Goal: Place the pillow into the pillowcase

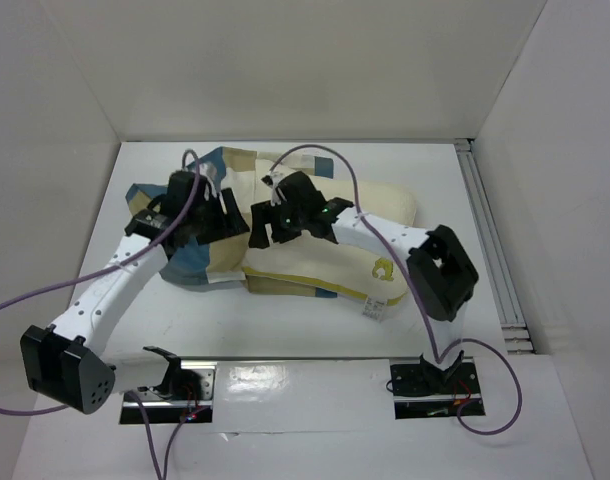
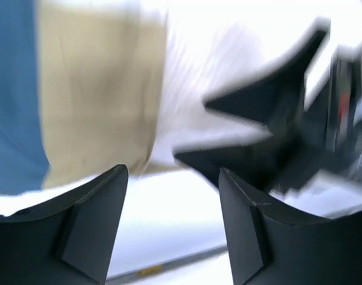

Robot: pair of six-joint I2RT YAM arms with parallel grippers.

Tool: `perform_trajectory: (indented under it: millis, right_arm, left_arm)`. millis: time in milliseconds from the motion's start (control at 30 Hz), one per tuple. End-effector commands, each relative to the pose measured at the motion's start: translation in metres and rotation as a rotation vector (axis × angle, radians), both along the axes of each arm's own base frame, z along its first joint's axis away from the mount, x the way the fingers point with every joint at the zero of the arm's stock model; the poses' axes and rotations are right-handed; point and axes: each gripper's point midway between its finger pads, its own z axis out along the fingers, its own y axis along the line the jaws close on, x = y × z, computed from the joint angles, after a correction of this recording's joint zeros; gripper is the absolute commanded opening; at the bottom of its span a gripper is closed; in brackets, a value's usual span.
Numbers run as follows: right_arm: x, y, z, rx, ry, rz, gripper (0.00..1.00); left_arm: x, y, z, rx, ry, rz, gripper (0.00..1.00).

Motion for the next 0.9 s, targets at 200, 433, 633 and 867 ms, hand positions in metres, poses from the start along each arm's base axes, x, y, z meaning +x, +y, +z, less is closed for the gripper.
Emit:
perform_trajectory:
  millis: [200, 433, 633, 867]
  right_arm:
    - [0.114, -0.102, 0.078, -0.106, -0.219, -0.32, 0.86]
    - [0.206, -0.133, 0.055, -0.151, -0.196, -0.43, 0.91]
    - [0.239, -0.13, 0.005, -0.209, -0.187, -0.357, 0.95]
    - [0.224, -0.119, -0.043, -0.253, -0.172, -0.255, 0.82]
  left_arm:
    - [0.122, 0.029, 0.044, 0.117, -0.046, 0.188, 0.58]
    - [0.198, 0.002, 0.025, 0.191, -0.054, 0.191, 0.61]
    - [0.233, -0.01, -0.01, 0.333, -0.04, 0.215, 0.63]
    - [0.241, 0.005, -0.033, 0.463, -0.018, 0.263, 0.6]
